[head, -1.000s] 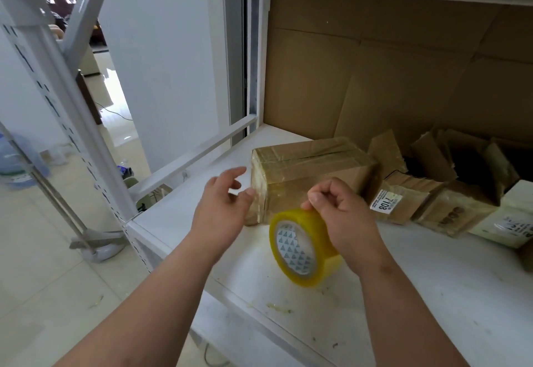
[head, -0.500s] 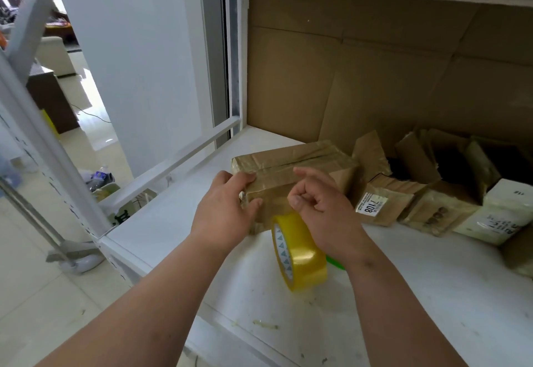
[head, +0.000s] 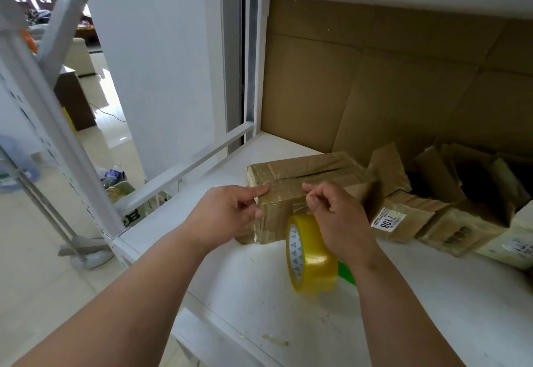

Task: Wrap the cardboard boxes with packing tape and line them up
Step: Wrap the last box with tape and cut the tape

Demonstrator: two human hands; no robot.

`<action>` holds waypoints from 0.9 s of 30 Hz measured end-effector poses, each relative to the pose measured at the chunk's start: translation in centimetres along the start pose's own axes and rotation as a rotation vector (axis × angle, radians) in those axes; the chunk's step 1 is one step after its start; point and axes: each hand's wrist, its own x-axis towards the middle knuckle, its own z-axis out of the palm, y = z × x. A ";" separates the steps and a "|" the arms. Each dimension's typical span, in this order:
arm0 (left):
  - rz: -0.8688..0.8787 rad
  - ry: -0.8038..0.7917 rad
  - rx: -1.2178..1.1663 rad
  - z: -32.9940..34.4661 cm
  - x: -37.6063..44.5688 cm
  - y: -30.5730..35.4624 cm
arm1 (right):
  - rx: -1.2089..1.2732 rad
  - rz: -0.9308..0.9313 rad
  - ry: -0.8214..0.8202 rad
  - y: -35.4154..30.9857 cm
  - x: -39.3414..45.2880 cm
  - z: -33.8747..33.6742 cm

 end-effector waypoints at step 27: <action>0.004 0.198 0.170 -2.6 -0.5 -1.4 | 0.042 0.066 0.267 0.6 -2.3 -1.1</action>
